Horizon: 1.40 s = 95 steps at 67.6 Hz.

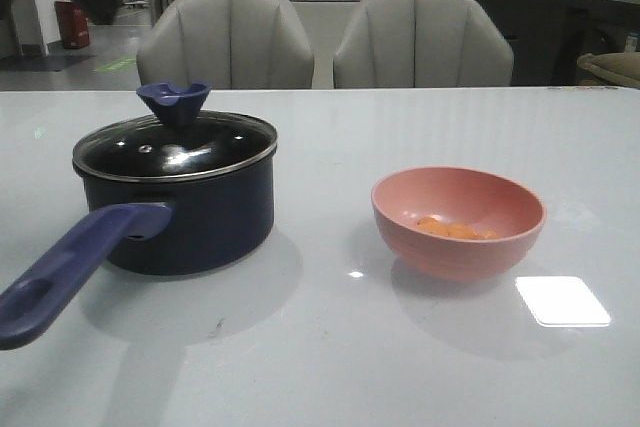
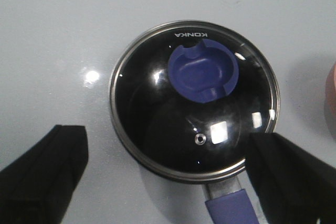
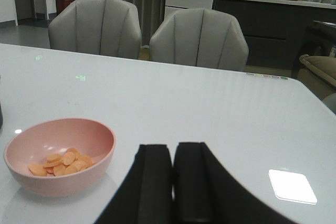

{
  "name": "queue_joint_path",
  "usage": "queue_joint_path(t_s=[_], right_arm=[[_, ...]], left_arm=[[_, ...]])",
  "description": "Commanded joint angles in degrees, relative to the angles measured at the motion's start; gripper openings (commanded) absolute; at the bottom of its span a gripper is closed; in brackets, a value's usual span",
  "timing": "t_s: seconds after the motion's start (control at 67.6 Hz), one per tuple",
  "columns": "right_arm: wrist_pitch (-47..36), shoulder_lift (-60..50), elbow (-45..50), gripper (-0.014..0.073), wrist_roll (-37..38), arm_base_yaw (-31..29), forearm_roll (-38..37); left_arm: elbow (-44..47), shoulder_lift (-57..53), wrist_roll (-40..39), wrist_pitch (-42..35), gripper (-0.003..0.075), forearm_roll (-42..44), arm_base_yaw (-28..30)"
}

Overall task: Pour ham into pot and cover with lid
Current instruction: 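Lower the left gripper onto the blue lid knob and grasp it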

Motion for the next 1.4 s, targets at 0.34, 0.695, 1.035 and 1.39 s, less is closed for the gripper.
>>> queue_joint_path(t_s=[0.34, 0.695, 1.035, 1.39], right_arm=[[-4.7, -1.1, -0.4, 0.0162, 0.0, -0.4, -0.8], [-4.7, -1.1, -0.4, 0.0162, 0.0, -0.4, -0.8], [-4.7, -1.1, -0.4, 0.0162, 0.0, -0.4, -0.8], [-4.7, -1.1, -0.4, 0.0162, 0.0, -0.4, -0.8]], left_arm=[[-25.3, 19.1, -9.2, 12.2, 0.0657, 6.8, -3.4], [-32.5, 26.5, -9.2, 17.2, 0.0657, 5.2, -4.5], [-32.8, 28.7, -9.2, 20.1, 0.0620, 4.1, -4.5], [-34.7, 28.6, -9.2, 20.5, 0.0225, 4.1, -4.3]])
